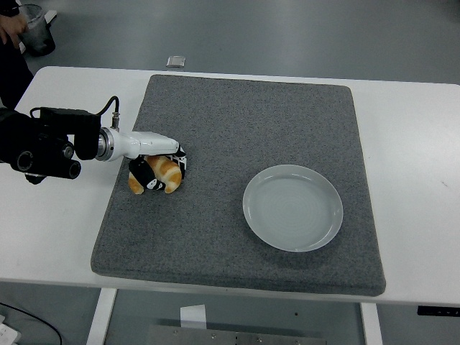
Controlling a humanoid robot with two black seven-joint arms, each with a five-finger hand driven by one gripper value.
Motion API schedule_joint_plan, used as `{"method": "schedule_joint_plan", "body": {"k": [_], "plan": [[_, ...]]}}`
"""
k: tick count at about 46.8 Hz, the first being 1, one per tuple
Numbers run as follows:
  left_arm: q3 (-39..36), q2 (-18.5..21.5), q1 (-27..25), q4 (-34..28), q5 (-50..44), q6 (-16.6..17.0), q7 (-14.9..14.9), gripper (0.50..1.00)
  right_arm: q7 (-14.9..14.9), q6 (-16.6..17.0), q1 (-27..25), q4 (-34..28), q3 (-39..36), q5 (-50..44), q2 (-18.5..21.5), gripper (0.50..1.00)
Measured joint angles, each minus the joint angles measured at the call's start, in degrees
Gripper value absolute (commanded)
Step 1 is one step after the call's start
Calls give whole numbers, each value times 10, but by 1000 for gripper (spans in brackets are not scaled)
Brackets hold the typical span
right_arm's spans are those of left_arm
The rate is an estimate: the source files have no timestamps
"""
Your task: Place the bread on the plate
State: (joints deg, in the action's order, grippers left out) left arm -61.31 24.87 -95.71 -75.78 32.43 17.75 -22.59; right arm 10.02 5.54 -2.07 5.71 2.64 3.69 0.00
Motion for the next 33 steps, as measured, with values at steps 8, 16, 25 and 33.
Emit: {"method": "schedule_joint_plan", "body": {"k": [8, 16, 25, 33], "plan": [[0, 0, 0, 2, -1, 0, 5, 500, 0, 0, 0, 0, 0, 0, 0, 932], [1, 0, -1, 2, -2, 1, 5, 500, 0, 0, 0, 0, 0, 0, 0, 932], [1, 0, -5, 0, -4, 1, 5, 500, 0, 0, 0, 0, 0, 0, 0, 932], [2, 0, -7, -1, -4, 1, 5, 500, 0, 0, 0, 0, 0, 0, 0, 932]]}}
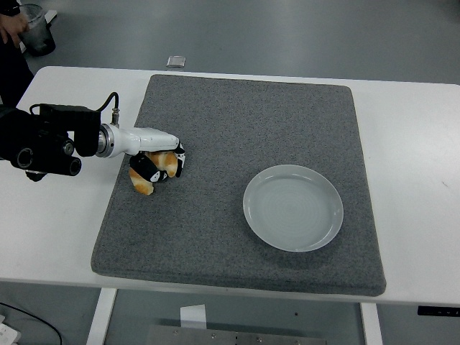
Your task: Place the bread on the plate
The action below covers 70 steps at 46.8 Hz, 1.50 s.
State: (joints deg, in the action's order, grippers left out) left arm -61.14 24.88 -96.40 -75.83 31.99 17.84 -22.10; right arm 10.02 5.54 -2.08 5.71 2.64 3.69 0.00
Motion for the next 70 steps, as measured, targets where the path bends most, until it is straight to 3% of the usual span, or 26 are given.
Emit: {"method": "schedule_joint_plan", "body": {"k": [19, 36, 70], "plan": [[1, 2, -21, -5, 0, -4, 0, 500, 0, 0, 0, 0, 0, 0, 0, 932], [27, 17, -112, -7, -8, -38, 0, 500, 0, 0, 0, 0, 0, 0, 0, 932], [69, 19, -245, -5, -40, -88, 0, 500, 0, 0, 0, 0, 0, 0, 0, 932]]}}
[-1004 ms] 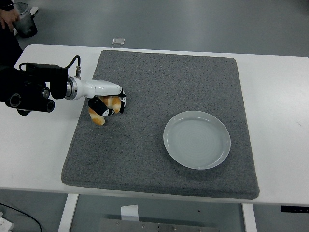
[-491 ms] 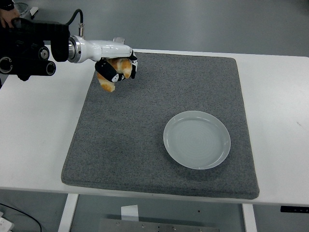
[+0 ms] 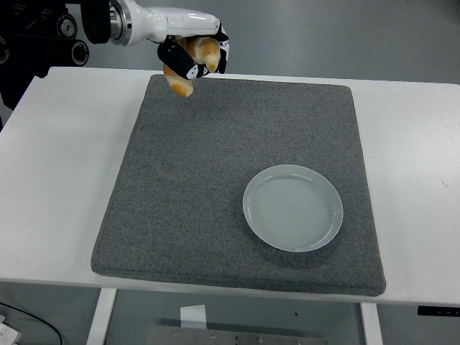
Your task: Place the bread on the plate
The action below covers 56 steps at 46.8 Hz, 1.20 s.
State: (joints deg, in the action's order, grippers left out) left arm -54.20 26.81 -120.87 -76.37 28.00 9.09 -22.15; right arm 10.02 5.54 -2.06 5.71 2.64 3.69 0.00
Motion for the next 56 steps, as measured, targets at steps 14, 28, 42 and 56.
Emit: {"method": "schedule_joint_plan", "body": {"k": [14, 28, 42, 56], "plan": [[63, -10, 4, 24, -8, -4, 0, 500, 0, 0, 0, 0, 0, 0, 0, 932], [158, -61, 58, 41, 0, 1, -2, 500, 0, 0, 0, 0, 0, 0, 0, 932], [189, -129, 100, 46, 14, 1, -11, 500, 0, 0, 0, 0, 0, 0, 0, 932], [192, -194, 138, 57, 32, 5, -13, 500, 0, 0, 0, 0, 0, 0, 0, 932]]}}
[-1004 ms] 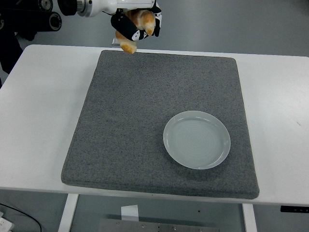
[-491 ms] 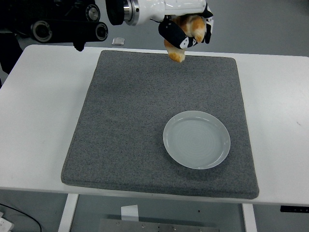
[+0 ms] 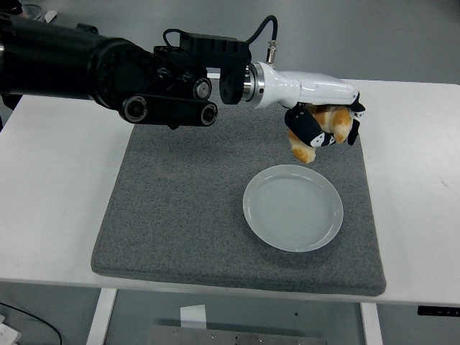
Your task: Place the bread on the plate
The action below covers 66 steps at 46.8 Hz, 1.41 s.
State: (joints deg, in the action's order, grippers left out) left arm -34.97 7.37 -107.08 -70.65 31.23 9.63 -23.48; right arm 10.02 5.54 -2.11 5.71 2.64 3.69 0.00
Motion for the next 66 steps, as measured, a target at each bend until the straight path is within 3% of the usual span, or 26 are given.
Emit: {"method": "schedule_joint_plan", "body": {"k": [25, 66], "plan": [[-28, -56, 73, 35, 41, 0, 0, 500, 0, 0, 0, 0, 0, 0, 0, 932], [-77, -63, 109, 41, 84, 0, 3, 500, 0, 0, 0, 0, 0, 0, 0, 932]]}}
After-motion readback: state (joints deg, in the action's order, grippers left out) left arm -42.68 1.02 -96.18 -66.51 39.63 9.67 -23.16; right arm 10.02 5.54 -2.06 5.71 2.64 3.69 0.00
